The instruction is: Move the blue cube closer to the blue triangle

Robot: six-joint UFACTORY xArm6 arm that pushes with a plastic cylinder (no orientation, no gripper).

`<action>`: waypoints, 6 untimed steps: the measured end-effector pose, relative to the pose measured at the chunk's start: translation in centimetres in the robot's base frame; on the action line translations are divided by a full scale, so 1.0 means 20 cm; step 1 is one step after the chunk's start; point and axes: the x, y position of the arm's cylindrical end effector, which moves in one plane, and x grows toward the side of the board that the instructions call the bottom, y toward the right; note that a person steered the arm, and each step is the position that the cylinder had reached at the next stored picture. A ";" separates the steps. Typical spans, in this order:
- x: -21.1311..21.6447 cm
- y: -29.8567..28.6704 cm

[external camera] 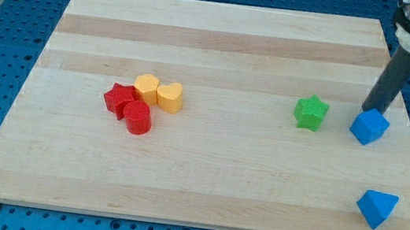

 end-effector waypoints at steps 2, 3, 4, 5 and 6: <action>0.20 0.00; 0.27 0.00; 0.28 0.00; 0.28 0.00; 0.10 -0.07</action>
